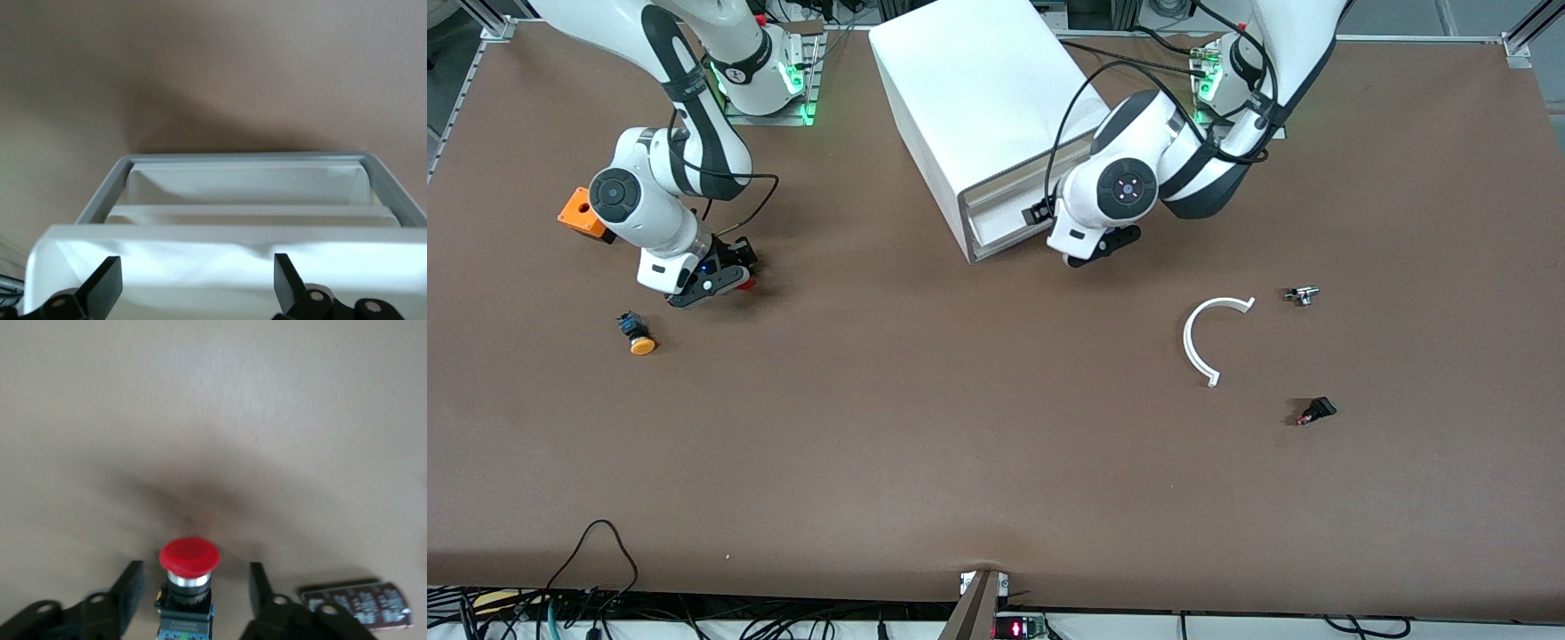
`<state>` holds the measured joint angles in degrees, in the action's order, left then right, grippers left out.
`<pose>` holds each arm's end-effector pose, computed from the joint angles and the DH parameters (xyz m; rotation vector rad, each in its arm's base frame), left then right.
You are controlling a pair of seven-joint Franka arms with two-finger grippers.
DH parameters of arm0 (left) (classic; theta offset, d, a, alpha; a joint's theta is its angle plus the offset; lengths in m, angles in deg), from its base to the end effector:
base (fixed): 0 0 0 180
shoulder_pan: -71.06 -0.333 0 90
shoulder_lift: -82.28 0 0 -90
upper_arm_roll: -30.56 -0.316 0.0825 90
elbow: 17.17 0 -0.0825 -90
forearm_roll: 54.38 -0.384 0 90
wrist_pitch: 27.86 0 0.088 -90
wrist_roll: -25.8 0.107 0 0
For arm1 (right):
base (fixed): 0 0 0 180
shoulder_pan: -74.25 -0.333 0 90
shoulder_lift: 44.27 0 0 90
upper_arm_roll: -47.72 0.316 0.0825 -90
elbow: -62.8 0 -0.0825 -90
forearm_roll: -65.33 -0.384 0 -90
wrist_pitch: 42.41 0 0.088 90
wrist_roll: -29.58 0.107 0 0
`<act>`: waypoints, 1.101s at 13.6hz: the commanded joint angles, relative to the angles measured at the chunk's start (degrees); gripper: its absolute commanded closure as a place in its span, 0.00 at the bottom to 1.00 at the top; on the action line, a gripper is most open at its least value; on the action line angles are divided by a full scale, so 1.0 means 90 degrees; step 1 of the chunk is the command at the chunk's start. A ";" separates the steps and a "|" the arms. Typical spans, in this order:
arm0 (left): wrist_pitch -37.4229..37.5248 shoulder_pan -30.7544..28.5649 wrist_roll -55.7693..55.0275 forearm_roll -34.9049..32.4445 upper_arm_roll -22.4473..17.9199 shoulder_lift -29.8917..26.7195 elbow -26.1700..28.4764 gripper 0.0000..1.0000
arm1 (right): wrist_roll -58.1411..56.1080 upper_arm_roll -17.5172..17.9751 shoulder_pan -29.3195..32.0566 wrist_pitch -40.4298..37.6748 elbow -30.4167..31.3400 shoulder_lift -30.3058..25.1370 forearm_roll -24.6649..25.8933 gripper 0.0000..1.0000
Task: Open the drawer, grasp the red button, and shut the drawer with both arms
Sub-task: 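Carry the red button with the right gripper while the left gripper reaches the drawer, then place the red button on the table and open the right gripper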
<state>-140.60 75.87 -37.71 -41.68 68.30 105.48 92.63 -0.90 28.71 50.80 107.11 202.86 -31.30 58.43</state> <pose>0.4356 -0.3954 0.3097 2.9089 0.7237 -0.7948 0.4809 0.0296 0.2116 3.0350 0.7917 -0.0744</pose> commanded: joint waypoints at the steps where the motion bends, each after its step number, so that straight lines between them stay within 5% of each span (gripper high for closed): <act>1: -0.0120 -0.0037 -0.0101 0.0181 0.0065 -0.0195 0.0212 0.00 | -0.0041 -0.0007 -0.0060 -0.0769 -0.0481 -0.0434 -0.0141 0.00; 5: 0.0016 -0.0125 0.0015 0.0162 0.0036 -0.0205 0.0125 0.00 | 0.0134 -0.0036 -0.0060 -0.3443 -0.2442 -0.0619 -0.0161 0.00; 10: 0.0328 -0.0564 0.0708 -0.0004 -0.0043 0.0078 -0.0237 0.00 | 0.0389 -0.0017 -0.0070 -0.5466 -0.4727 -0.0767 -0.0063 0.00; 15: -0.0666 -0.0058 -0.0236 -0.0981 -0.0043 0.0235 0.0055 0.00 | 0.0341 -0.0065 -0.0070 -0.6232 -0.5484 -0.0834 -0.0005 0.00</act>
<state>-143.59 72.33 -35.73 -48.52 67.88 107.35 92.26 2.02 28.63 50.35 52.75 155.17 -39.56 58.05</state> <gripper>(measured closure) 0.000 0.000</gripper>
